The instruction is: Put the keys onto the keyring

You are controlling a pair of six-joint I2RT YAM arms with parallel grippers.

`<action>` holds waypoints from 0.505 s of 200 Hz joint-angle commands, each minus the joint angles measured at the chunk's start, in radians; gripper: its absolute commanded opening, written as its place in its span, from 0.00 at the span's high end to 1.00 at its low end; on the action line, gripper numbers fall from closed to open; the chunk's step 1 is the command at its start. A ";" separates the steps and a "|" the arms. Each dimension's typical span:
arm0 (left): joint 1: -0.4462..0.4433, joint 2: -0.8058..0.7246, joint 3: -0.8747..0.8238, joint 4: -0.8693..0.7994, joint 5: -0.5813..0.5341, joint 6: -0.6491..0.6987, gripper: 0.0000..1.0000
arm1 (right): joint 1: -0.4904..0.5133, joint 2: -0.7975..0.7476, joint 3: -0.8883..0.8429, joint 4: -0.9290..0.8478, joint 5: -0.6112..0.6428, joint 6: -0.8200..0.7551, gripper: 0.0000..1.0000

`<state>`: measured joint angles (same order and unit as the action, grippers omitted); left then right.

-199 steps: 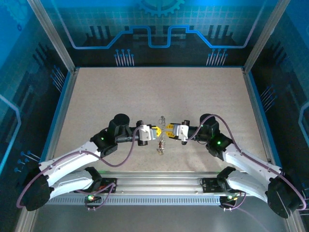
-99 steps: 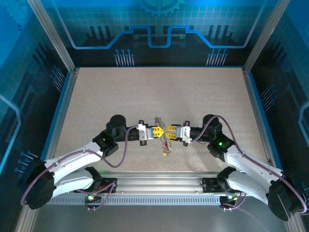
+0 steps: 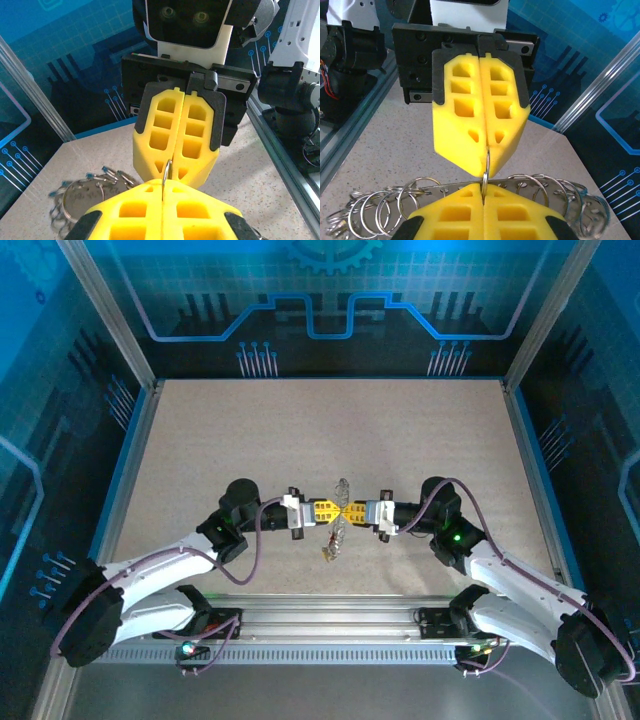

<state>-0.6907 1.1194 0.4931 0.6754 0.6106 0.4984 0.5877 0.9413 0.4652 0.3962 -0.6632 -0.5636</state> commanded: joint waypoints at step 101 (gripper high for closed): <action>0.005 -0.073 0.117 -0.525 -0.082 0.243 0.77 | 0.013 0.018 0.117 -0.245 0.086 -0.106 1.00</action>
<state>-0.6891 1.0744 0.5690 0.3283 0.5644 0.6373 0.5888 0.9447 0.5228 0.2073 -0.5991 -0.6315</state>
